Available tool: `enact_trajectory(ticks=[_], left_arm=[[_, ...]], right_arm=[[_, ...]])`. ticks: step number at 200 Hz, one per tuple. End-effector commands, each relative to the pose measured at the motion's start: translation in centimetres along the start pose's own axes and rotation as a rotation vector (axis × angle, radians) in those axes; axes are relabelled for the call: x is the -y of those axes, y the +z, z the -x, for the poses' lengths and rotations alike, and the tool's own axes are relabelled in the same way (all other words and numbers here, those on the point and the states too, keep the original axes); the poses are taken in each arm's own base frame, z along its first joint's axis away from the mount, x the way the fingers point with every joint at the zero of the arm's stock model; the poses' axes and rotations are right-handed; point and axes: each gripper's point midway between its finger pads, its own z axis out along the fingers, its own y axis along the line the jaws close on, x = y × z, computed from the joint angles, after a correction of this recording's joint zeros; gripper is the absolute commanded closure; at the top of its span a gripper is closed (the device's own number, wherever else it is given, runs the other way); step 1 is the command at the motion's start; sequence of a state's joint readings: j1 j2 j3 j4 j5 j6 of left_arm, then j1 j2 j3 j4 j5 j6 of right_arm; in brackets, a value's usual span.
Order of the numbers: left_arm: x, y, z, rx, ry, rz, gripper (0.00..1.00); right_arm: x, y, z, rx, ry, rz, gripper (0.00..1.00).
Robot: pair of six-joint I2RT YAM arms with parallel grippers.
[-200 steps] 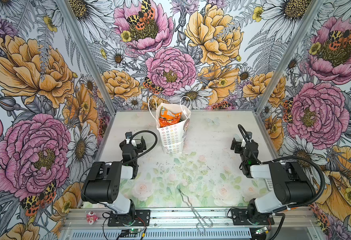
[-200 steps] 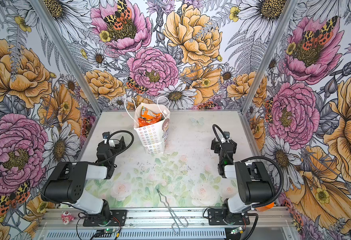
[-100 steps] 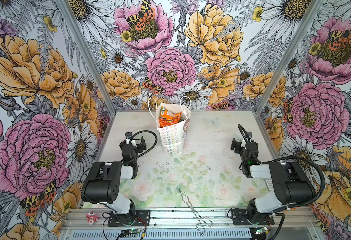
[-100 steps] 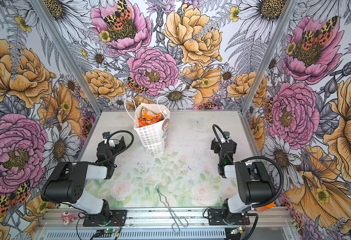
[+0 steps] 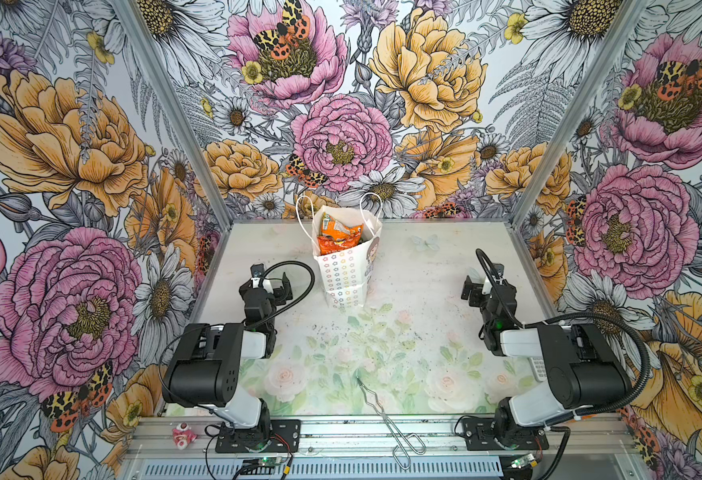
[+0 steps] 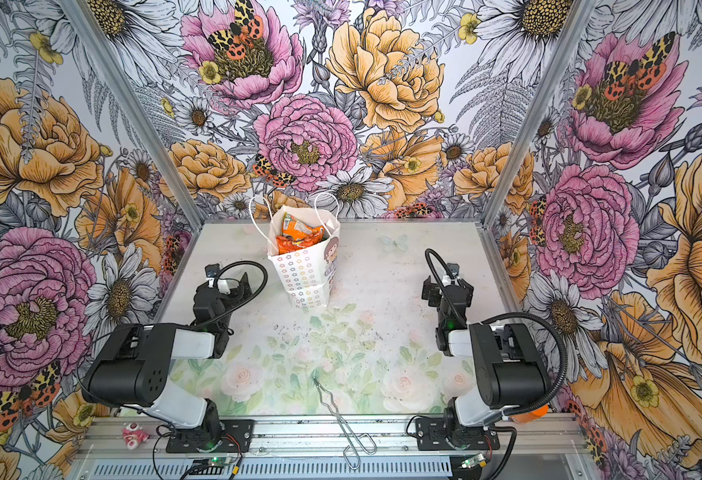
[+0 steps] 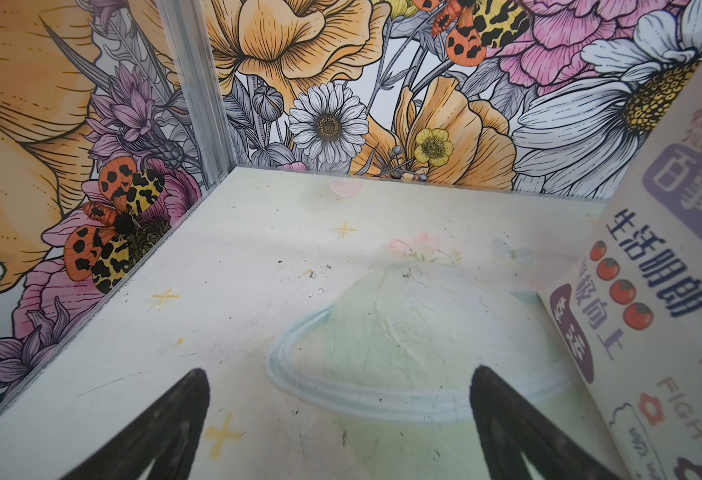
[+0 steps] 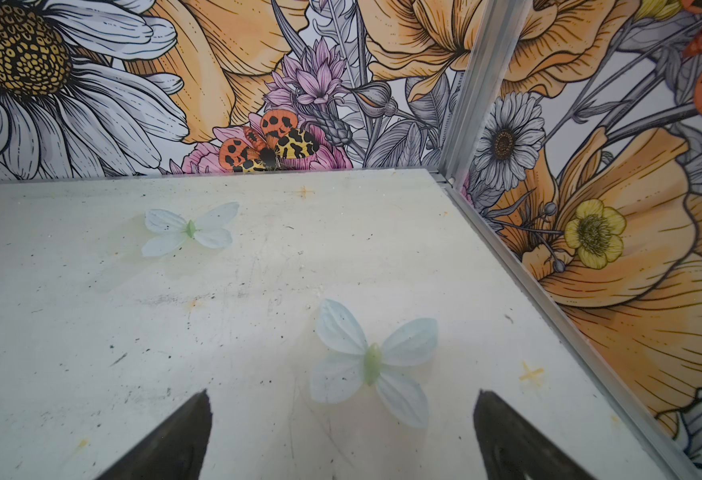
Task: Place the snacks into the paper bag
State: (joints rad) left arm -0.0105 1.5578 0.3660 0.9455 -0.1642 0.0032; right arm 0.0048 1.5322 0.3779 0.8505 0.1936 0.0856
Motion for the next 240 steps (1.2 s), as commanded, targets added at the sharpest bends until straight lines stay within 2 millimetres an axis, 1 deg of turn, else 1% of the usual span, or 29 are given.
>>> enact_trajectory(ticks=[1,240], left_arm=[[0.18,0.18,0.63,0.014,-0.003,-0.018,0.01],[0.14,0.22,0.64,0.014,-0.011,-0.031,0.01]], right_arm=[[0.02,0.24,0.88,0.028,0.011,0.005,0.00],[-0.04,0.23,0.90,0.029,0.011,0.006,0.00]])
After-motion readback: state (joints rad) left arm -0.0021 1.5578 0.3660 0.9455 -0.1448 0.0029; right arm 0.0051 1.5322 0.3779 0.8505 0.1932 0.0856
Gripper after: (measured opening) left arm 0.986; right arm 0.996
